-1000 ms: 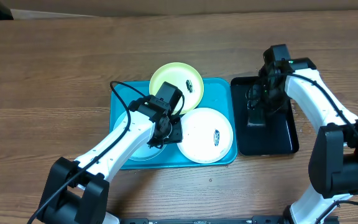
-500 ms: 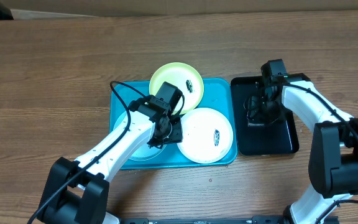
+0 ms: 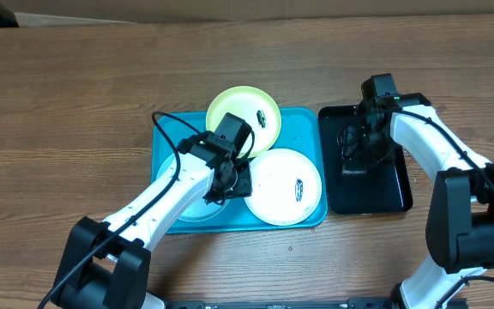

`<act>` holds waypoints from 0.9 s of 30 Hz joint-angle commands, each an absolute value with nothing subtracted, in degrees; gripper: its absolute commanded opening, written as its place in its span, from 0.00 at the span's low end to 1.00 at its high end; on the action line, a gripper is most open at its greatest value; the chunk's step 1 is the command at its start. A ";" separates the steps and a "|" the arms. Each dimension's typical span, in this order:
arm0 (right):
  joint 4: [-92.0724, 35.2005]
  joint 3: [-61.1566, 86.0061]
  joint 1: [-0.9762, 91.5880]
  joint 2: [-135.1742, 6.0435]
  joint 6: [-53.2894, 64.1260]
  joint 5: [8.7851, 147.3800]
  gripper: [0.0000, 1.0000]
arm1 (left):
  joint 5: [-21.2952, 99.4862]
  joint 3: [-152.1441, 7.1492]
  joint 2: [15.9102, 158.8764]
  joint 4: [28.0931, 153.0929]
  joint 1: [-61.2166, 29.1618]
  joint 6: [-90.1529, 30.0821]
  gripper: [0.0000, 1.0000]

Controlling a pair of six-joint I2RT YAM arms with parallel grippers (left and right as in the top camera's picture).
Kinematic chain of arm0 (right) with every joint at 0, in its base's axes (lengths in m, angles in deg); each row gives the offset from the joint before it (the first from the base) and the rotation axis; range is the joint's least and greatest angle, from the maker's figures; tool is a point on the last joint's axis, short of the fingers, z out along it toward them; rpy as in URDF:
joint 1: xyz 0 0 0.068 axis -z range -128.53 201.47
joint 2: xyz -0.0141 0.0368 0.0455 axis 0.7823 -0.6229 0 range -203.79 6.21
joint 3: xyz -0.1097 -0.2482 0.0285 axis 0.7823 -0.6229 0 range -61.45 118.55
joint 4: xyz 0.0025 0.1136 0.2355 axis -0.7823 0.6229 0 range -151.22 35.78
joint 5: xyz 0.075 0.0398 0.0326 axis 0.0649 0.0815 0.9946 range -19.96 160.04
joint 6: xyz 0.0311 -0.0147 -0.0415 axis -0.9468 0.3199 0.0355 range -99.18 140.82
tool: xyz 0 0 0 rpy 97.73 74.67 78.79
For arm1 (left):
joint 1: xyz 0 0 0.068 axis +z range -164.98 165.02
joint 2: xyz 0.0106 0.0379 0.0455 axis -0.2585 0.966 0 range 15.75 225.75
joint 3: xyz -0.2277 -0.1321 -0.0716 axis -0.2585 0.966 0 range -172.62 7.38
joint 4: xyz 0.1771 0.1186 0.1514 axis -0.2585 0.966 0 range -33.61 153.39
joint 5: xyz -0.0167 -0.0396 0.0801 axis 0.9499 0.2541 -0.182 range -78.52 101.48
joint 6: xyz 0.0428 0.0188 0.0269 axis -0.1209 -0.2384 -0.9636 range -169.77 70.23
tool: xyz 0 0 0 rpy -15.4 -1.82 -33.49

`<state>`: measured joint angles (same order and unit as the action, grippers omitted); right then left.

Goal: Clean dirty plates on tray and stack at the side
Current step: 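Lower the right gripper into the black tray and grasp the green sponge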

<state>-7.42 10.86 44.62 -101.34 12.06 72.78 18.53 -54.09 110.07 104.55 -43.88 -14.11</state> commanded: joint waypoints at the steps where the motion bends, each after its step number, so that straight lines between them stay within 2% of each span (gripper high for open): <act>1: -7.57 11.82 44.22 -101.19 12.28 72.45 0.61 | 19.01 -53.81 110.68 104.48 -44.28 -13.76 0.46; 6: -8.95 10.86 43.52 -101.19 12.48 72.48 0.61 | 19.01 -53.81 110.68 104.46 -44.28 -13.76 0.46; 12: -9.30 10.86 41.78 -101.19 13.77 72.26 0.55 | 19.01 -53.81 110.68 104.35 -44.28 -13.76 0.46; 16: -9.06 10.86 41.16 -101.19 13.77 67.97 0.55 | 19.01 -53.81 110.68 104.37 -44.28 -13.78 0.46; 27: -12.14 8.65 41.08 -101.19 13.75 67.73 0.55 | 18.99 -53.81 110.68 104.35 -44.28 -13.78 0.47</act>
<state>-11.27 9.94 41.21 -101.34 13.42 68.52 18.55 -54.09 110.07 104.53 -43.88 -14.11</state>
